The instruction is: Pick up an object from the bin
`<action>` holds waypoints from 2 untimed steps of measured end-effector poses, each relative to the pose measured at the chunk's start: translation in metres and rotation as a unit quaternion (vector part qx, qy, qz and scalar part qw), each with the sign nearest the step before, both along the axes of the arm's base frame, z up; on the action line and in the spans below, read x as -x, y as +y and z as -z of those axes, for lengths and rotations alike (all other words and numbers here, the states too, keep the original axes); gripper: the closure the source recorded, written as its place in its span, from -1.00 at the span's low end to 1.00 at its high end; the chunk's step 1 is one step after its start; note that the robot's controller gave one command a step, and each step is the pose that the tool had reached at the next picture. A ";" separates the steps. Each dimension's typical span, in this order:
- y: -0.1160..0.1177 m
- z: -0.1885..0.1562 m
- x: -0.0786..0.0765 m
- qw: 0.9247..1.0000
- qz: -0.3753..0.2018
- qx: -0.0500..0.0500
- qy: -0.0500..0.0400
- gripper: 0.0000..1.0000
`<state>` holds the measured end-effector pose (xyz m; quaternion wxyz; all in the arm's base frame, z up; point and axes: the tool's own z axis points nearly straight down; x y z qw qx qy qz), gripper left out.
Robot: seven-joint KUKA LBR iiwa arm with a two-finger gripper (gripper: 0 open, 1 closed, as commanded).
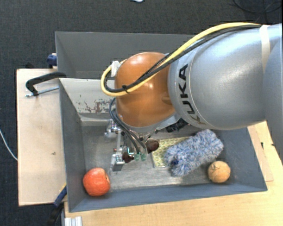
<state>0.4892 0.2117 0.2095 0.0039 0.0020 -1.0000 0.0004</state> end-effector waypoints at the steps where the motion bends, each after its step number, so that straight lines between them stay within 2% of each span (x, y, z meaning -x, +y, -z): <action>1: -0.001 -0.004 -0.002 1.000 0.002 -0.001 -0.004 -1.00; 2: -0.073 0.067 -0.016 1.000 0.018 -0.002 -0.006 -1.00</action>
Offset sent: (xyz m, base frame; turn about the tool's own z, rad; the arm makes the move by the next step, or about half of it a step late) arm 0.0286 -0.1481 -0.1395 0.0771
